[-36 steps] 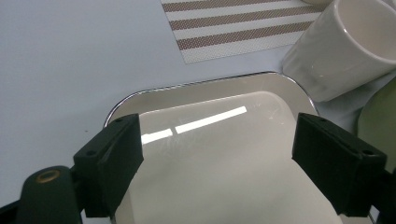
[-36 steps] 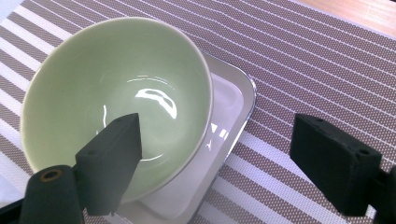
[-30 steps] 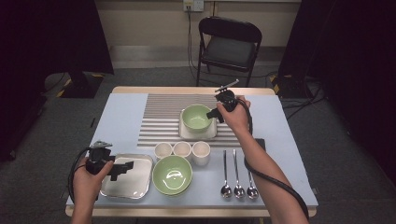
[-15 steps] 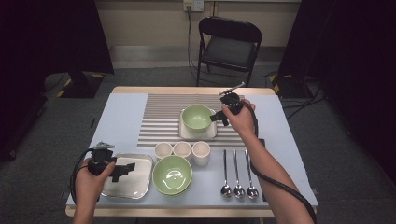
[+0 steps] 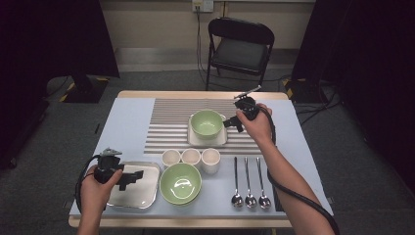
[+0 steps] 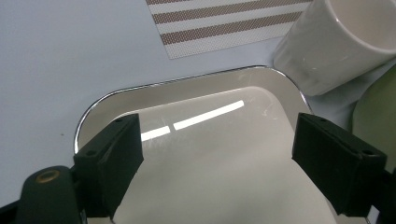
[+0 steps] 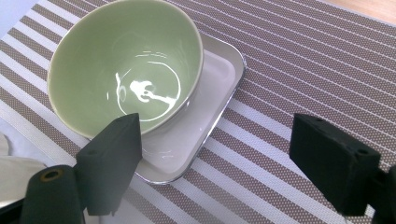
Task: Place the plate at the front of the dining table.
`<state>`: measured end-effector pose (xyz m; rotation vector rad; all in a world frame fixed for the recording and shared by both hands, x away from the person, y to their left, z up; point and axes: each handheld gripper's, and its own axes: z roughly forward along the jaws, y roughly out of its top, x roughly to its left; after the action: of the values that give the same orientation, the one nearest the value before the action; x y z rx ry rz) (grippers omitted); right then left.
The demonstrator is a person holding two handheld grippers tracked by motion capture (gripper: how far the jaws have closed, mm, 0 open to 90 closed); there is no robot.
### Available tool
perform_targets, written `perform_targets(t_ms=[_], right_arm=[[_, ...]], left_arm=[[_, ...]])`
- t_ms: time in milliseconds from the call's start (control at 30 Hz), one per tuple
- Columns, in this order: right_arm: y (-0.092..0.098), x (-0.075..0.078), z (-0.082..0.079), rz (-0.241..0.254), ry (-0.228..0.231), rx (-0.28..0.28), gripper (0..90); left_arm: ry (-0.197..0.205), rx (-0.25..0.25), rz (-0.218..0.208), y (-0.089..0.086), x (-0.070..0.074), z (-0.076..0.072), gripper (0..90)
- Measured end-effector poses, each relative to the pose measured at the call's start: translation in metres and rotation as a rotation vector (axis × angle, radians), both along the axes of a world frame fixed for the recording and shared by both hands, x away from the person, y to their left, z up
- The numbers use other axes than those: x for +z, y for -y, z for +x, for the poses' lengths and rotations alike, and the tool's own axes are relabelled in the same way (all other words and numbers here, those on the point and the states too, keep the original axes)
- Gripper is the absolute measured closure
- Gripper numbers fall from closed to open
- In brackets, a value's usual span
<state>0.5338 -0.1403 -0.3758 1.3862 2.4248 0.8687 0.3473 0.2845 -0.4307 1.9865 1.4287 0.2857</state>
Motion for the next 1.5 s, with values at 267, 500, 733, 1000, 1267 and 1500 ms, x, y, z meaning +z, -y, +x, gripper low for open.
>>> perform_targets(t_ms=[267, 500, 733, 1000, 1267, 1500], right_arm=[[0.002, 0.001, -0.002, 0.001, 0.005, -0.004, 16.5], [0.003, 0.003, -0.004, 0.002, 0.002, -0.001, 16.4], [0.003, 0.003, -0.004, 0.002, 0.011, 0.005, 16.4], [0.003, -0.002, -0.005, 0.004, 0.002, 0.008, 16.4], [0.007, 0.0, -0.008, 0.009, 0.007, 0.01, 16.4], [0.013, -0.002, -0.009, 0.013, 0.01, 0.005, 16.4]], left_arm=[[0.006, -0.008, -0.007, 0.003, 0.002, 0.003, 15.8], [0.008, -0.012, -0.013, 0.005, 0.002, 0.006, 15.8], [0.004, -0.011, 0.0, 0.003, 0.002, 0.005, 15.8], [0.005, 0.001, -0.004, 0.003, 0.003, 0.003, 15.8], [0.001, -0.016, -0.009, 0.009, 0.001, 0.007, 15.8], [0.001, -0.008, -0.003, 0.005, 0.002, 0.005, 15.8]])
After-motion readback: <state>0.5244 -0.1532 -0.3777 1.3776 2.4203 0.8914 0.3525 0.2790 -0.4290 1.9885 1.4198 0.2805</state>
